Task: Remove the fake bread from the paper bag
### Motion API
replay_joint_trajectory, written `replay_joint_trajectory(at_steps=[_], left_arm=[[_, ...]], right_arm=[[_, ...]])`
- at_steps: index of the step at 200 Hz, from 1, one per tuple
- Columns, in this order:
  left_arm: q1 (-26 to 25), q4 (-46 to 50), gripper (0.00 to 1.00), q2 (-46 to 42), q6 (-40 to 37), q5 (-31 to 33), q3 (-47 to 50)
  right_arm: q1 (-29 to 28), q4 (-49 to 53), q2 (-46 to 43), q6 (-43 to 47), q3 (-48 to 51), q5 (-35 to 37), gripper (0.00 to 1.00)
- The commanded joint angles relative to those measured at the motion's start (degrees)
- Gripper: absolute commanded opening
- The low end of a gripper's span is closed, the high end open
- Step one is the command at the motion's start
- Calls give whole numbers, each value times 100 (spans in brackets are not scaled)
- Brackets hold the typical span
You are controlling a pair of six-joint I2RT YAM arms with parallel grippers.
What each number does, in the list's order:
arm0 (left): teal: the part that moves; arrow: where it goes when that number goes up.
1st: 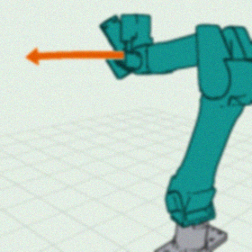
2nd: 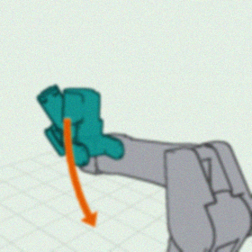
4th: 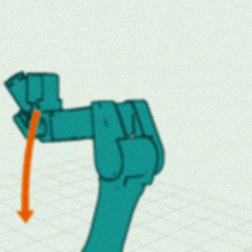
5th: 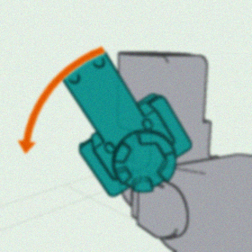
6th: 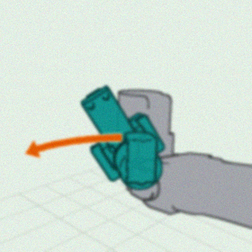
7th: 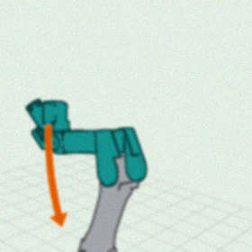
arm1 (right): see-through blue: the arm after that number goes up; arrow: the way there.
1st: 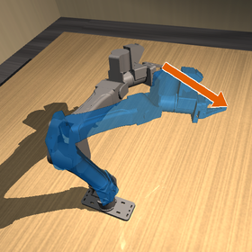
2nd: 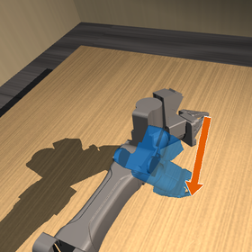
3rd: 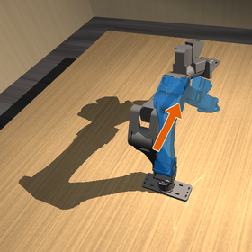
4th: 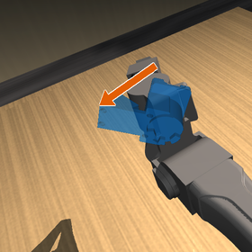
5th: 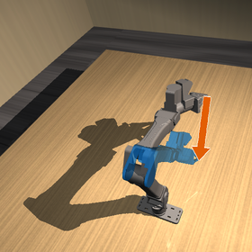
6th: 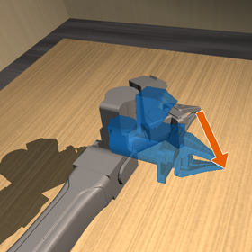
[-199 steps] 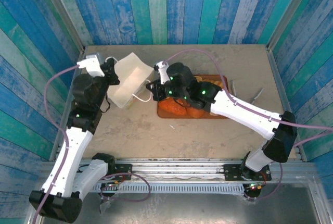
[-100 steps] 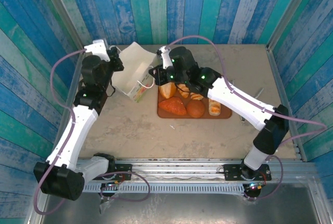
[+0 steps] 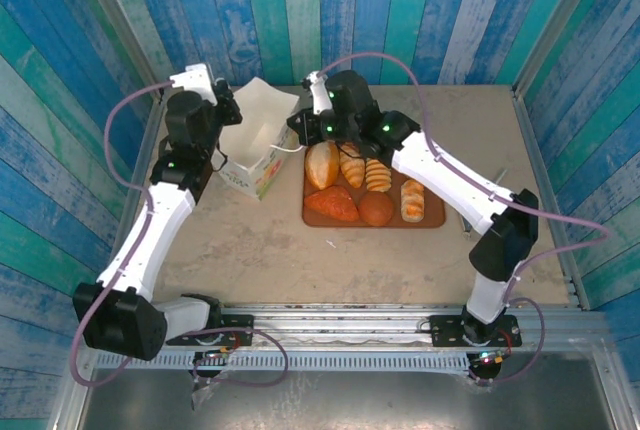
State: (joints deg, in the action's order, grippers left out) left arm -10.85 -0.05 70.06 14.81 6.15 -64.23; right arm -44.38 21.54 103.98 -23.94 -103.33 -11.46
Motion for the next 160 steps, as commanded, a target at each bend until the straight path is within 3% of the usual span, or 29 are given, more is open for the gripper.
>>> replay_joint_trajectory(at_steps=[1,59,74,83,106,135,160], left_arm=[[48,-125,2,368,-135,176,-298],[92,-48,5,897,-198,271,-519],[101,-8,10,978,-214,392,-567],[109,10,13,1001,-249,426,-593],[109,144,33,959,-378,535,-706],[118,259,74,712,-487,581,-775],[118,311,90,359,-512,553,-710]], right_arm=[[81,191,238,57,-249,-167,9],[199,208,653,-61,-719,-463,16],[210,210,752,-85,-848,-570,23],[224,236,788,-89,-935,-630,34],[235,351,693,32,-1039,-563,48],[237,465,247,359,-869,-96,63],[246,531,-251,647,-554,417,73]])
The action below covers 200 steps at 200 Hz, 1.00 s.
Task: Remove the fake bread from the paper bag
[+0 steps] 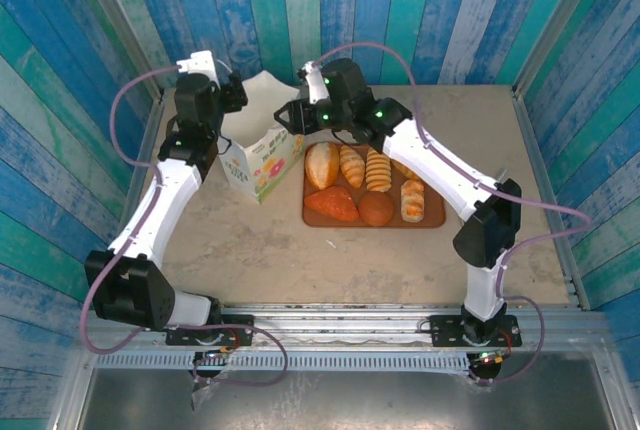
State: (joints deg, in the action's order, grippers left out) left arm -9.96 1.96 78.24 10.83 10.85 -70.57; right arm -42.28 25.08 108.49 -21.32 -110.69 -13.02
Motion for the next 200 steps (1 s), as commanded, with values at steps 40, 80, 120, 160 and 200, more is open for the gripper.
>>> replay_joint_trajectory(at_steps=[40,80,120,160,200], left_arm=[[29,-2,94,-1483,-39,356,372],[29,-599,94,-2996,326,1193,1960],[29,-1253,94,-3563,951,2263,4218],[29,-2248,94,-2973,1013,3055,5242],[29,-3545,94,-1963,214,2847,5673]], right_arm=[[31,89,-1911,893,1098,1988,81],[125,-1317,-3864,1901,3925,4771,100],[1883,-1897,-5031,1188,6651,5097,100],[2638,-2951,-4959,1451,8091,4492,100],[2646,-4204,-3943,2159,8343,3801,100]])
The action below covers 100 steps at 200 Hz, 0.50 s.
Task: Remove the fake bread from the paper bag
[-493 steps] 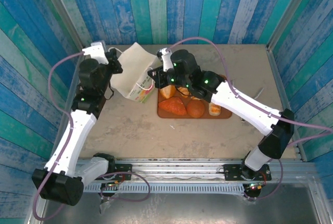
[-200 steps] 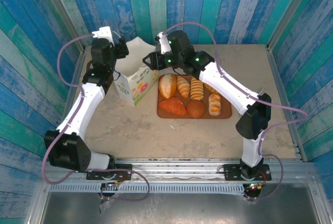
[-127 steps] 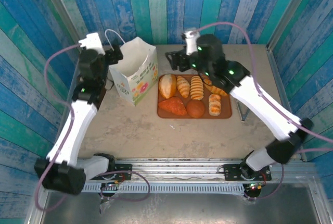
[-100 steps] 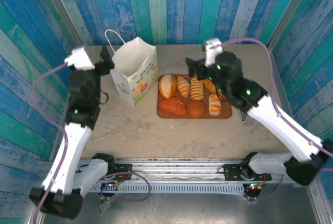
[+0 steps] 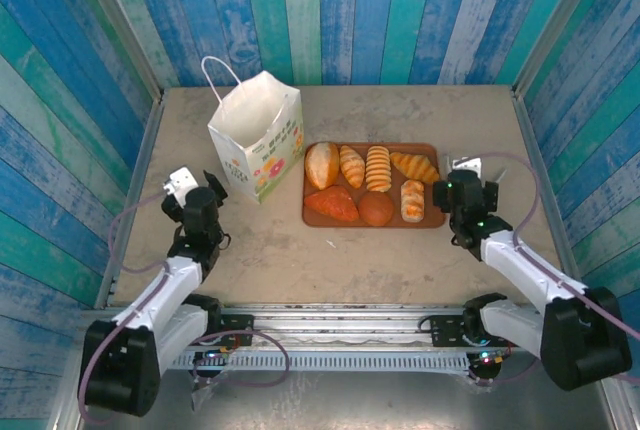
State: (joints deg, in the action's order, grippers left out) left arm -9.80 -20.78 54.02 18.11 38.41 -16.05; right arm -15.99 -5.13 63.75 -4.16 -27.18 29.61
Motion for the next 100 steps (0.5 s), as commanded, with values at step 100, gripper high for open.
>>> replay_joint_trajectory(at_steps=[100], left_arm=[[119,-4700,94,2732,-1685,-1102,577]], right_arm=[[114,-4209,1738,1669,517,-1328,100]])
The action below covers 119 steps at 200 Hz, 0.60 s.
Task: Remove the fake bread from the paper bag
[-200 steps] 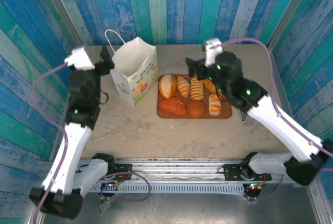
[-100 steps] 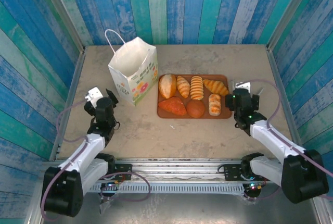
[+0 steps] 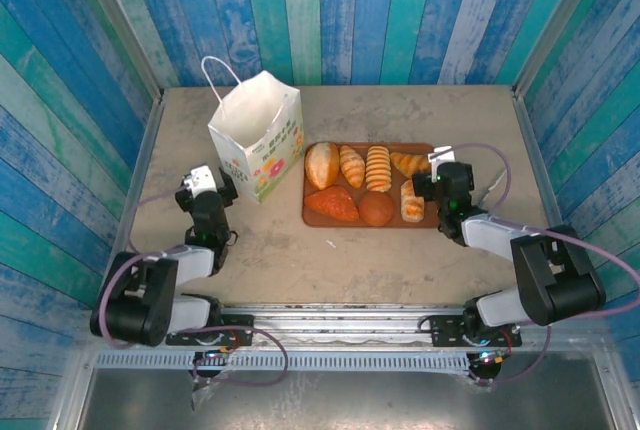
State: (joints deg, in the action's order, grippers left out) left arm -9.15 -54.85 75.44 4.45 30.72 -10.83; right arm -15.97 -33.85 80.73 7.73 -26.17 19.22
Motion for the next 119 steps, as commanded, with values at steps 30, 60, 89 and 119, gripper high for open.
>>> replay_joint_trajectory(at_steps=[30,60,89,119], left_arm=[[240,-1316,94,625,-189,-608,41],[369,-1445,94,984,-153,-854,-19],[474,-691,94,971,49,-801,-398],[492,-801,94,1024,26,-796,-381]], right_arm=[[556,-1573,90,157,601,-882,100],[784,-2393,677,17,729,-1233,100],[841,-1690,643,-371,404,-595,100],[887,-1576,617,-408,367,-643,100]])
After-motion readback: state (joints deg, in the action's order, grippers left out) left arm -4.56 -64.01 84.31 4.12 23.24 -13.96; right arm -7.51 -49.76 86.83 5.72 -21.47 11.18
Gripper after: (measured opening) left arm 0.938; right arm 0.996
